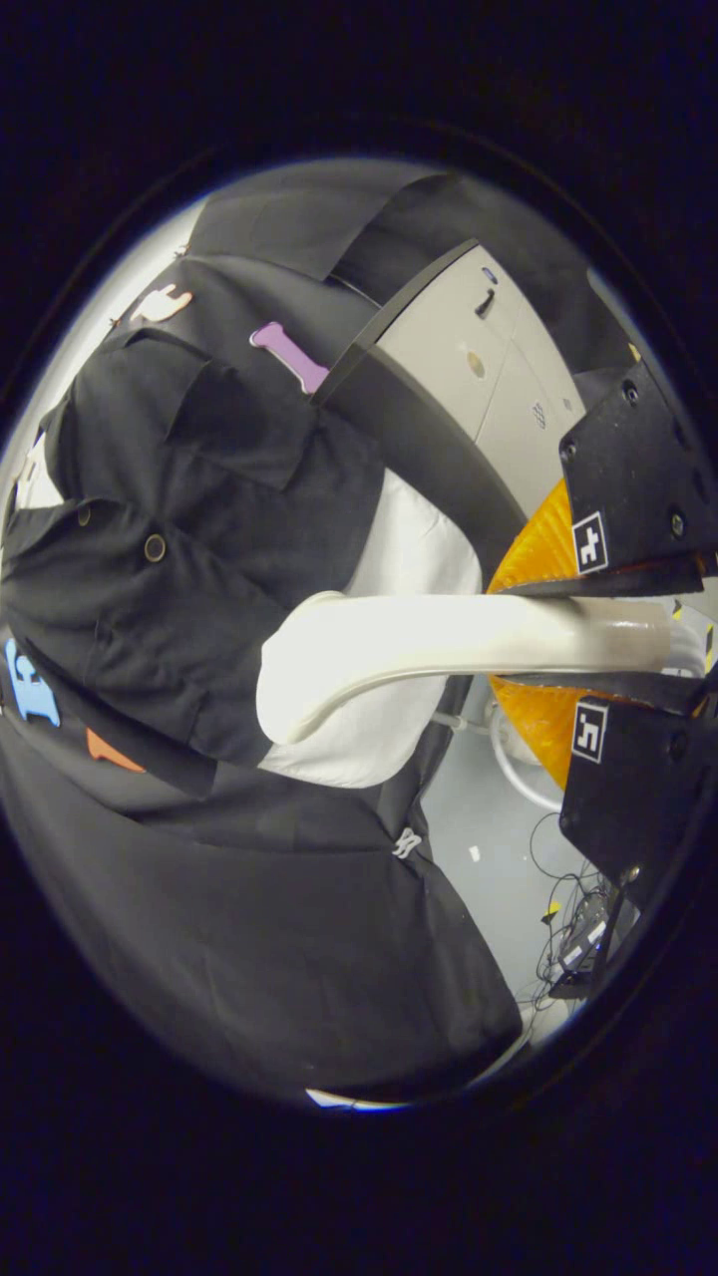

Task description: Iron the clothes twice with a garment steamer, once on the left side and once on the right side.

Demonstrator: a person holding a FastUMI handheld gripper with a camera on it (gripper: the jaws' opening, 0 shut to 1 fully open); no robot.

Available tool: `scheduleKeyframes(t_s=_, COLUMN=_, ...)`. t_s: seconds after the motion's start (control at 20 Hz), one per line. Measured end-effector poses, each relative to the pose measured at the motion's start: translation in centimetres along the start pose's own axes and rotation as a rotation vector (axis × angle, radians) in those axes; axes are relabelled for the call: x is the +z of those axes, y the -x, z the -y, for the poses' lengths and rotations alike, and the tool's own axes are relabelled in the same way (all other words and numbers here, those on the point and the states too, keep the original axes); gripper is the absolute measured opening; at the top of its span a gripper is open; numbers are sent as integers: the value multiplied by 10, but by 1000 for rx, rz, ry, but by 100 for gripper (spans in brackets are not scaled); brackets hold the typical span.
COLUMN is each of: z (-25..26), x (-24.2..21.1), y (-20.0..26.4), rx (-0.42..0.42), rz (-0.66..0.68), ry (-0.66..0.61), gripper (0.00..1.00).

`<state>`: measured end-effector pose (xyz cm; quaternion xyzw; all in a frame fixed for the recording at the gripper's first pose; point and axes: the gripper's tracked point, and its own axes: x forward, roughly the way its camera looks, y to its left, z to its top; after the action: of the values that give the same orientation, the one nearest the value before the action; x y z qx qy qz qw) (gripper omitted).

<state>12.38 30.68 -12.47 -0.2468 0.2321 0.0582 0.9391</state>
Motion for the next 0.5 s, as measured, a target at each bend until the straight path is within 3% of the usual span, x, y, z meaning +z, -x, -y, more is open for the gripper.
scheduleKeyframes(t_s=0.5, z=93, x=-18, y=32, rx=-42, rz=-34, ry=-138, gripper=33)
